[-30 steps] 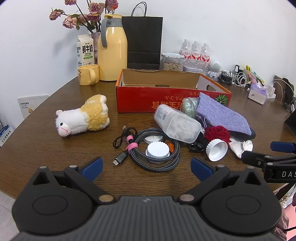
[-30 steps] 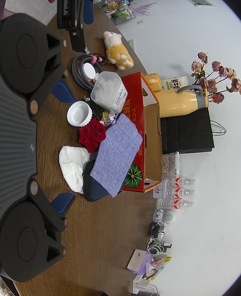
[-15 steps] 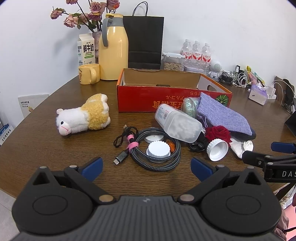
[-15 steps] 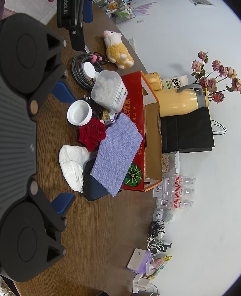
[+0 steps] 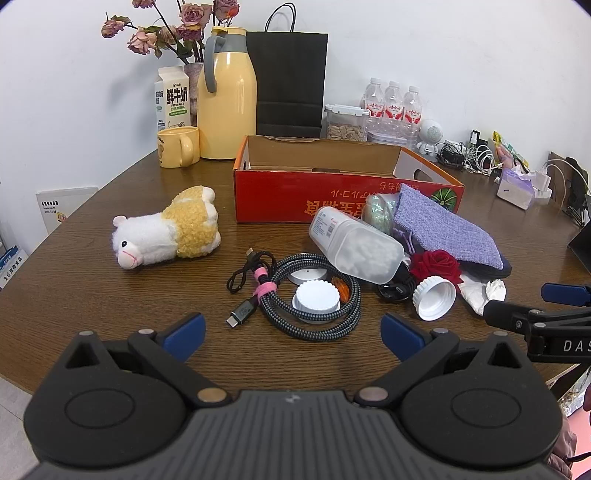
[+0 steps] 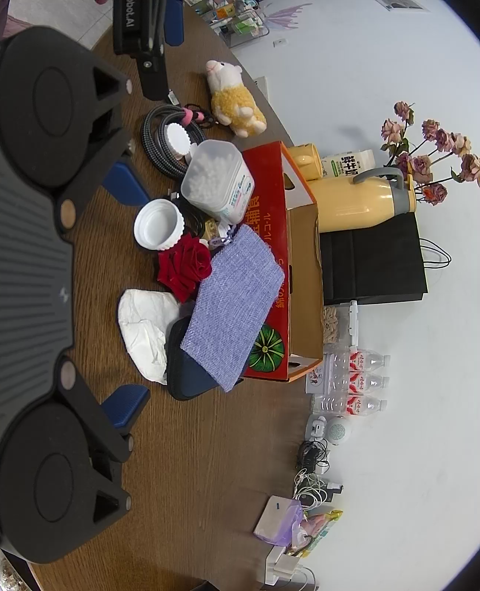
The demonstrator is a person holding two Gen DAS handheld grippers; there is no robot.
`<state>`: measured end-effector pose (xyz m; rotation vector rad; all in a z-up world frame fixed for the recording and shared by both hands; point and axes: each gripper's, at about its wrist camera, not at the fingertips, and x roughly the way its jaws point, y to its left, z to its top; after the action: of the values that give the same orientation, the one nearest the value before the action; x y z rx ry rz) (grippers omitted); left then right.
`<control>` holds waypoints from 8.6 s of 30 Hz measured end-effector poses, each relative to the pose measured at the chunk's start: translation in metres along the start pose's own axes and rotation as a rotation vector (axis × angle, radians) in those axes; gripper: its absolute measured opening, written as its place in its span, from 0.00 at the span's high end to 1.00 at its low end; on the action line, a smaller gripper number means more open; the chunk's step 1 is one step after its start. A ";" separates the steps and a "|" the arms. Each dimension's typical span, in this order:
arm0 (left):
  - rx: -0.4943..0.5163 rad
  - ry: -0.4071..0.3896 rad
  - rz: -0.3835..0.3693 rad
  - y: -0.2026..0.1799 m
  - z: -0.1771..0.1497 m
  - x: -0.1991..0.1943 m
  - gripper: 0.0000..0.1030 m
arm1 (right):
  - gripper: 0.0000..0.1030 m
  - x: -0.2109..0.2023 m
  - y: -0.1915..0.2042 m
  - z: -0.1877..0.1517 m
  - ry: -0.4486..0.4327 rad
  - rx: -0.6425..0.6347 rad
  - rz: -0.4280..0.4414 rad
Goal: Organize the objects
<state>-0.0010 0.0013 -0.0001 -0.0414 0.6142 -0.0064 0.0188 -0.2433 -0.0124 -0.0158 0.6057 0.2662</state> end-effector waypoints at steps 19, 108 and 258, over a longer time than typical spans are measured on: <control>0.000 0.000 0.000 0.000 0.000 0.000 0.00 | 0.00 0.000 0.000 0.000 0.000 0.000 0.000; -0.056 0.096 0.059 0.033 0.002 0.043 0.00 | 0.62 0.058 0.048 0.007 0.024 -0.228 0.139; 0.033 -0.217 -0.034 -0.030 0.152 0.054 0.00 | 0.00 0.053 -0.032 0.142 -0.260 -0.167 0.073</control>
<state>0.1315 -0.0236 0.0941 -0.0206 0.3958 -0.0442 0.1483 -0.2484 0.0723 -0.1184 0.3251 0.3820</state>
